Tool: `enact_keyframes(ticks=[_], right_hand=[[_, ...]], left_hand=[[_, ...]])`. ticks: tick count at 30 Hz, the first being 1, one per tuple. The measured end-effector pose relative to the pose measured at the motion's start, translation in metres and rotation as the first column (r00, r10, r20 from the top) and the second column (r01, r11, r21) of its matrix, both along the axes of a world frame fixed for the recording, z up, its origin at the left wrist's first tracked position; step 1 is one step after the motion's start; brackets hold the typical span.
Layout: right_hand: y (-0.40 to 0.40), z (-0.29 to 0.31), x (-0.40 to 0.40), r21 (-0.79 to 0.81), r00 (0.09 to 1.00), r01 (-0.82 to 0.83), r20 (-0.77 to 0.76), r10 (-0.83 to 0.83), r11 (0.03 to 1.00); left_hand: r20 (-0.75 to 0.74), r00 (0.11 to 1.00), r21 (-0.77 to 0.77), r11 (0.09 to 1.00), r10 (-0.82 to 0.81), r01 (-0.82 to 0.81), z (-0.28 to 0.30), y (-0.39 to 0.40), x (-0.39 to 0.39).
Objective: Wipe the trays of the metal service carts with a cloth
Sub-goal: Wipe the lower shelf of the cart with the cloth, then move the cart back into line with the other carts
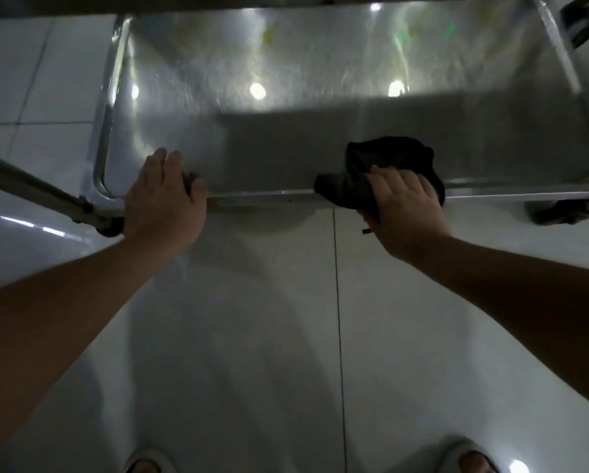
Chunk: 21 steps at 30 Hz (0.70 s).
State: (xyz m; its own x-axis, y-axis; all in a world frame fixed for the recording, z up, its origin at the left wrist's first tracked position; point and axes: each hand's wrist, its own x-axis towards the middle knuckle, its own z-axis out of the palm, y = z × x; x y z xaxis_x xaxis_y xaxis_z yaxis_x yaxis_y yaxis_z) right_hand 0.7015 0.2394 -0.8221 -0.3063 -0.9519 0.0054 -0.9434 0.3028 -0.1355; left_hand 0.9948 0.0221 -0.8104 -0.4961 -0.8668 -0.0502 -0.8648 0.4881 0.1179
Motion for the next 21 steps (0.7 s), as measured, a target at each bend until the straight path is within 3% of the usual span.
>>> enact_keyframes(ticks=[3,5,9,14,17,21], right_hand=[[-0.004,0.013,0.004,0.025,0.996,-0.078,-0.042,0.079,0.997],[-0.001,0.031,0.011,0.075,0.996,-0.088,0.001,0.088,0.993],[0.033,0.071,0.053,0.332,0.977,-0.105,0.208,0.035,0.938],[0.113,0.134,0.125,0.669,0.946,-0.139,0.307,-0.101,0.731],[0.135,0.188,0.159,0.72,0.927,-0.104,0.32,-0.196,0.686],[0.127,0.276,0.187,0.735,0.94,-0.126,0.303,-0.156,0.666]], left_hand=[[-0.173,0.985,-0.048,0.999,-0.012,0.003,0.012,0.038,-0.01],[-0.152,0.988,-0.024,0.999,-0.03,0.026,0.021,0.067,-0.011],[-0.016,0.999,0.288,0.957,-0.033,0.036,0.047,0.127,0.011],[0.251,0.964,0.552,0.831,-0.089,-0.068,0.114,0.208,0.07],[0.37,0.913,0.629,0.77,-0.173,-0.109,0.165,0.236,0.099],[0.417,0.885,0.608,0.787,-0.208,-0.101,0.253,0.238,0.123]])
